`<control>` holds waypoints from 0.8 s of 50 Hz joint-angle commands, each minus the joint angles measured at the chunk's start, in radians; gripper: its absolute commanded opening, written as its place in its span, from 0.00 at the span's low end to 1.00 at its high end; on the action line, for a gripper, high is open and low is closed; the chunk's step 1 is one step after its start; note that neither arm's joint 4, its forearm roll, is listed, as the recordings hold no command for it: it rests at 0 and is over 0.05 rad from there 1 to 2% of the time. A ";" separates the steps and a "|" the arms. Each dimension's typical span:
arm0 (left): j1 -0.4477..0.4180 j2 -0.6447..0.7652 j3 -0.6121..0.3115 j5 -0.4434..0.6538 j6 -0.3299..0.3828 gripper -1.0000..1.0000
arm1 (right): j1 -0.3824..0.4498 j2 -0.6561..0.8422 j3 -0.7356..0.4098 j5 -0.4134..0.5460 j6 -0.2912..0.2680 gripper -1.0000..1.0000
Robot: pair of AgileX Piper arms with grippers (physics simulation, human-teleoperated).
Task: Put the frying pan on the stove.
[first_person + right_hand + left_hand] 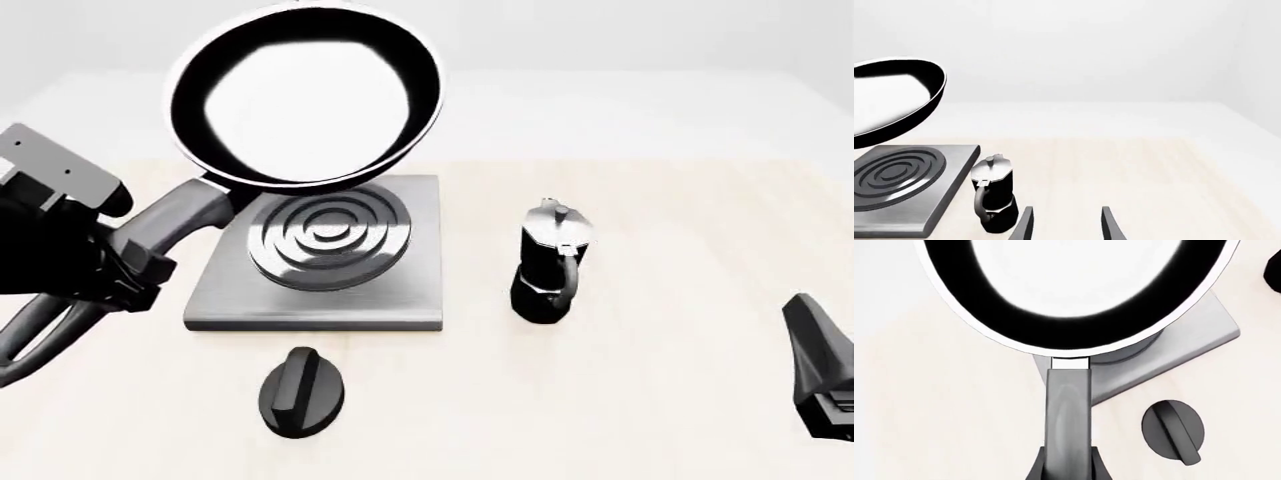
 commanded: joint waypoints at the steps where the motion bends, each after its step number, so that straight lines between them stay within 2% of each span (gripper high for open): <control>1: 0.004 0.010 0.007 -0.036 -0.009 0.00 | -0.002 -0.016 0.000 0.010 -0.005 1.00; 40: -0.012 0.053 0.170 -0.167 -0.077 0.00 | -0.002 -0.016 0.000 0.010 -0.005 1.00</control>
